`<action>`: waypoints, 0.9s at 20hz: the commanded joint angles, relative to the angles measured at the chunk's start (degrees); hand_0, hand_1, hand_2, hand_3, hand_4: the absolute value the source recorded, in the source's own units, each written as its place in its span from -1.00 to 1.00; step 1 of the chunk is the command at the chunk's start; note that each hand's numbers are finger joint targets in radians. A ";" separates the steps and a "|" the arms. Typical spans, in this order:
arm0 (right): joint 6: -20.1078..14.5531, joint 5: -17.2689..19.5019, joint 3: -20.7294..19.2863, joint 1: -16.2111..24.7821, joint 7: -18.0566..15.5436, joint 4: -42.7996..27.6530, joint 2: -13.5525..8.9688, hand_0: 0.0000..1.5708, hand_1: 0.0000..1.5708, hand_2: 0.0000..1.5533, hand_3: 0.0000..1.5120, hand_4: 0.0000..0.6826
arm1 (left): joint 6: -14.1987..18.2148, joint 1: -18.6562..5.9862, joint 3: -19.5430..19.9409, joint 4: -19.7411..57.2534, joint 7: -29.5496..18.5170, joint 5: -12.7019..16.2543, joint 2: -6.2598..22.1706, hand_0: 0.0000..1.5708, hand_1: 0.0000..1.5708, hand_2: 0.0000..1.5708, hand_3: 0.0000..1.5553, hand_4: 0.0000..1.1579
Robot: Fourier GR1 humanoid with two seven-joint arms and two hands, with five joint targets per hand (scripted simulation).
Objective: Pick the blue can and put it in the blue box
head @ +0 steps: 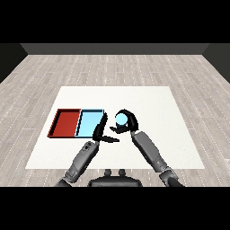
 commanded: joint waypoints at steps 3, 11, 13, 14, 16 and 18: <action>2.16 3.93 -1.81 2.79 1.50 -4.34 2.93 0.79 0.79 0.85 0.86 0.99 | -3.98 -0.14 2.74 0.86 1.54 -0.54 -0.01 -1.00 -1.00 -1.00 -1.00 -1.00; 2.69 3.28 -0.03 1.06 -2.42 0.49 3.46 0.77 0.77 0.85 0.85 0.92 | 2.70 -7.24 -4.06 6.14 -0.55 6.47 -0.01 -1.00 -1.00 -1.00 -1.00 -1.00; -1.57 2.55 3.86 -0.05 -1.38 0.49 3.48 0.78 0.78 0.84 0.84 0.92 | -1.53 -1.97 -0.88 3.62 -0.23 2.53 -0.01 -1.00 -1.00 -1.00 -1.00 -1.00; -2.93 1.86 4.93 -2.70 1.30 -0.99 3.48 0.77 0.77 0.84 0.84 0.91 | 2.46 -6.88 -5.97 9.75 -3.85 7.14 -0.01 -1.00 -1.00 -1.00 -1.00 -1.00; 0.29 6.08 1.92 3.15 5.82 -9.20 3.13 0.79 0.79 0.84 0.84 0.91 | 0.53 -5.86 -4.01 8.21 -3.74 6.45 -0.01 -1.00 -1.00 -1.00 -1.00 -1.00; -0.03 4.10 3.78 2.24 1.51 -3.87 3.49 0.81 0.81 0.84 0.84 0.91 | 4.78 -7.03 -7.39 7.91 -2.35 8.46 -0.01 -1.00 -1.00 -1.00 -1.00 -1.00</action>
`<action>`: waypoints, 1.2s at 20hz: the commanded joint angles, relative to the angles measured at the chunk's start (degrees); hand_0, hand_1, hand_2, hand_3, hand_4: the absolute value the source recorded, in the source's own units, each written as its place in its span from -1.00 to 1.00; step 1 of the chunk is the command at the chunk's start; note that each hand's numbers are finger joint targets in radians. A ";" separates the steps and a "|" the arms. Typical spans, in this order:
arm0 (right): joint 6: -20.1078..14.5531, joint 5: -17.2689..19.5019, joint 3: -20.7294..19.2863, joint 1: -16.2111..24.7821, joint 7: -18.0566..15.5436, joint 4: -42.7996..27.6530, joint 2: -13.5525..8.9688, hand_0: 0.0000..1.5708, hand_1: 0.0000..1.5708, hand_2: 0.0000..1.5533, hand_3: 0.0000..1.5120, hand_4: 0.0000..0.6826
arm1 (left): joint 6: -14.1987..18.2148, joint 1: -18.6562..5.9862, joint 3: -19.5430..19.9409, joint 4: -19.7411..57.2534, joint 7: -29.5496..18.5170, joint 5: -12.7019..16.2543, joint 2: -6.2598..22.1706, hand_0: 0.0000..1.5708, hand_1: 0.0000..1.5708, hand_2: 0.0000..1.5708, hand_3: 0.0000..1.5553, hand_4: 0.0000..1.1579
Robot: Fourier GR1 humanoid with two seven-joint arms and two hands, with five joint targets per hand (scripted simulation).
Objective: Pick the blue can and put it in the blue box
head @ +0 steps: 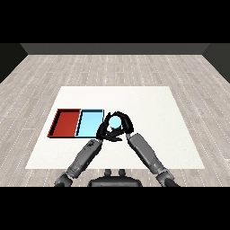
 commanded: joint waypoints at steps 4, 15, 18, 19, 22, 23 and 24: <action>-1.67 -1.61 2.25 -3.51 1.70 1.38 0.17 0.81 0.81 0.86 0.85 0.81 | 1.23 -4.79 0.40 4.05 -0.20 1.70 0.00 -1.00 -1.00 -1.00 -1.00 -1.00; -1.25 -2.73 4.59 -7.00 3.18 2.10 -0.38 0.85 0.85 0.88 0.84 0.74 | 12.36 -4.77 -6.03 5.65 1.05 -8.66 0.05 -0.43 -0.43 -0.29 -0.48 -0.52; -4.29 -3.54 8.51 -5.33 0.98 1.78 0.12 0.88 0.88 0.90 0.85 0.75 | 13.32 -3.67 -6.32 3.53 2.69 -13.20 0.15 -0.50 -0.50 -0.27 -0.89 -0.78; -6.34 -4.55 12.87 -2.29 -3.43 2.35 0.11 0.85 0.85 0.89 0.85 0.75 | 14.06 -5.67 -8.73 4.29 6.28 -15.75 2.87 -0.42 -0.42 -0.23 -1.00 -0.67; -6.76 -4.19 10.84 -7.22 -0.37 3.29 0.10 0.85 0.85 0.88 0.84 0.73 | 10.53 -2.03 -5.84 0.39 1.06 -7.67 0.17 -1.00 -1.00 -1.00 -1.00 -0.26; -7.89 -7.23 12.72 -7.60 -1.83 5.18 0.09 0.85 0.85 0.87 0.84 0.73 | 14.99 -4.69 -3.49 1.39 0.56 -7.33 0.16 -1.00 -1.00 -0.92 -1.00 0.22; -7.78 -10.26 13.39 -10.34 -2.55 7.28 0.09 0.85 0.85 0.87 0.85 0.75 | 17.56 -4.44 -6.27 1.54 1.08 -3.30 0.16 -0.42 -0.42 -0.18 -0.55 0.24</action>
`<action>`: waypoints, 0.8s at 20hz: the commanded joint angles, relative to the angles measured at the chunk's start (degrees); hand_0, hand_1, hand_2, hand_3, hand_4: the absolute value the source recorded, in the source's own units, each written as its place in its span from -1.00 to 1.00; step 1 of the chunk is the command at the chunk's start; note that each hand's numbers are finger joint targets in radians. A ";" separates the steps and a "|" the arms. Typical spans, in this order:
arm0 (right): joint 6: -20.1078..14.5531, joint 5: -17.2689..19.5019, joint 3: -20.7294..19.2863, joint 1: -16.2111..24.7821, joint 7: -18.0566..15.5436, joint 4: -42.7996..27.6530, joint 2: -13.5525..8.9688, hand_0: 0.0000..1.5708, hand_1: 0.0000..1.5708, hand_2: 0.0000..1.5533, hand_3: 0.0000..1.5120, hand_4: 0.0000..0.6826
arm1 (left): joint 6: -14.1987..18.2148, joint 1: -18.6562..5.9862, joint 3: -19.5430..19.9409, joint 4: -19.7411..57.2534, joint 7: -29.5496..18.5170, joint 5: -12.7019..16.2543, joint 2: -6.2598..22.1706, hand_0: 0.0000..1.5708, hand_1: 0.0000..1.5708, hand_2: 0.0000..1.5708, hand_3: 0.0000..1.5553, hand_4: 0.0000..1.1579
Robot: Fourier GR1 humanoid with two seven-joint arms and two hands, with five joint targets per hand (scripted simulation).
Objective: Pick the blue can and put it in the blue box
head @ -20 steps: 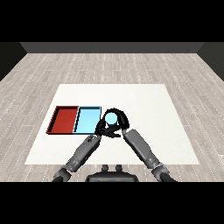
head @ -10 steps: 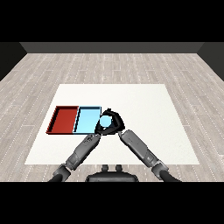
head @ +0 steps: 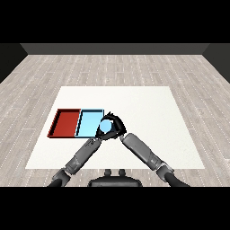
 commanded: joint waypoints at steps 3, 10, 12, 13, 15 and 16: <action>0.35 -4.15 1.32 -0.44 -1.44 -0.66 1.53 0.84 0.84 0.87 0.84 0.77 | 5.06 -1.00 -1.72 -0.90 -1.82 3.75 -3.09 0.21 0.21 0.23 0.09 0.19; -2.54 -4.42 5.11 2.98 -4.91 0.05 1.52 0.82 0.82 0.87 0.84 0.72 | -0.88 -1.57 2.30 1.08 0.24 3.58 -3.10 0.06 0.06 0.12 -0.05 0.15; 3.39 -2.08 -0.71 2.41 -2.03 0.04 1.23 0.83 0.83 0.87 0.84 0.70 | -0.94 1.21 -0.19 -0.90 -1.74 9.21 -3.13 0.50 0.50 0.51 0.32 0.08; 2.77 -0.90 -1.94 3.42 1.25 -3.80 -0.01 0.82 0.82 0.88 0.85 0.68 | 0.11 2.66 -0.32 -3.05 -0.18 6.60 -3.14 0.80 0.80 0.79 0.65 0.04; 6.35 -4.71 -3.76 4.69 -1.94 -1.85 1.12 0.68 0.68 0.83 0.83 0.51 | 2.76 2.98 0.15 -3.70 4.21 6.75 -3.16 0.82 0.82 0.71 0.35 0.14; 1.85 -7.82 -1.62 1.24 0.46 -3.10 1.55 0.61 0.61 0.76 0.75 0.21 | -1.64 3.76 -0.56 0.92 -6.84 10.04 -3.17 0.81 0.81 0.72 0.29 0.18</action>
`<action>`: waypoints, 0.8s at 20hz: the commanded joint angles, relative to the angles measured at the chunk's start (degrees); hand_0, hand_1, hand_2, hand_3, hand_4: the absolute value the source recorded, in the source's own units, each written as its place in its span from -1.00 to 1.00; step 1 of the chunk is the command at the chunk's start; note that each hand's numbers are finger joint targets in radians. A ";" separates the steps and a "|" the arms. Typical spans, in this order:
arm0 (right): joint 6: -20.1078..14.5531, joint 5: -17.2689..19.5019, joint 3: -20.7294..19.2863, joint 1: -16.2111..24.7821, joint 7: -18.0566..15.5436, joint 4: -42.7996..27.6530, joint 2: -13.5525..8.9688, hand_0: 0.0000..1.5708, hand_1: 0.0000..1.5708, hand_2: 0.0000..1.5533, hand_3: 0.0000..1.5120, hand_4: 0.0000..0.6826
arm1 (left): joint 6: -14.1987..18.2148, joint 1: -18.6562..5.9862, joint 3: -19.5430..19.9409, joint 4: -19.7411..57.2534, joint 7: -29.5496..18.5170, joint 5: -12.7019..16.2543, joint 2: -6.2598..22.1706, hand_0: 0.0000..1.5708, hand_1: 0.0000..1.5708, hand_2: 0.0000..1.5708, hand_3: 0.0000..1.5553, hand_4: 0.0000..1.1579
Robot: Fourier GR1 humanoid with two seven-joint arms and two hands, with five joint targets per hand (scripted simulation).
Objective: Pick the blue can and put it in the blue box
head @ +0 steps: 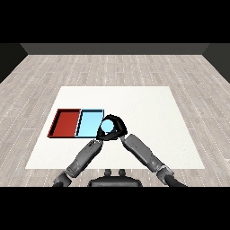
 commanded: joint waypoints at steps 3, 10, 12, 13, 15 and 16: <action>1.48 -1.24 -1.33 1.37 2.67 -2.01 1.10 -0.32 -0.32 -0.29 -1.00 -1.00 | -2.06 -2.34 1.33 3.25 -0.43 2.78 -1.29 1.00 1.00 0.93 0.86 0.90; 3.68 1.72 -5.89 1.22 5.89 -3.32 1.08 -1.00 -1.00 -1.00 -1.00 -1.00 | -3.04 -6.10 3.65 5.39 1.44 2.51 -1.32 1.00 1.00 0.93 0.87 0.94; 7.01 1.14 -8.50 0.71 1.48 1.14 1.12 -1.00 -1.00 -1.00 -1.00 -1.00 | -0.45 -2.94 1.99 1.66 1.90 1.32 -1.32 1.00 1.00 0.97 0.90 0.97; -1.38 -1.77 0.82 1.79 1.42 -2.67 1.13 -1.00 -1.00 -1.00 -1.00 -1.00 | -3.43 -7.12 3.15 7.97 -0.78 3.36 -1.33 1.00 1.00 0.97 0.90 0.96; 1.30 -1.69 -1.83 1.77 1.25 -0.52 1.13 -1.00 -1.00 -1.00 -1.00 -1.00 | 0.92 -6.58 0.74 6.96 -0.55 3.08 -1.33 1.00 1.00 0.99 0.92 0.97; 2.53 -0.62 -3.73 2.26 1.34 0.27 1.13 -1.00 -1.00 -1.00 -1.00 -1.00 | -2.43 0.07 2.38 0.07 1.21 -1.37 0.33 1.00 1.00 1.00 0.93 0.96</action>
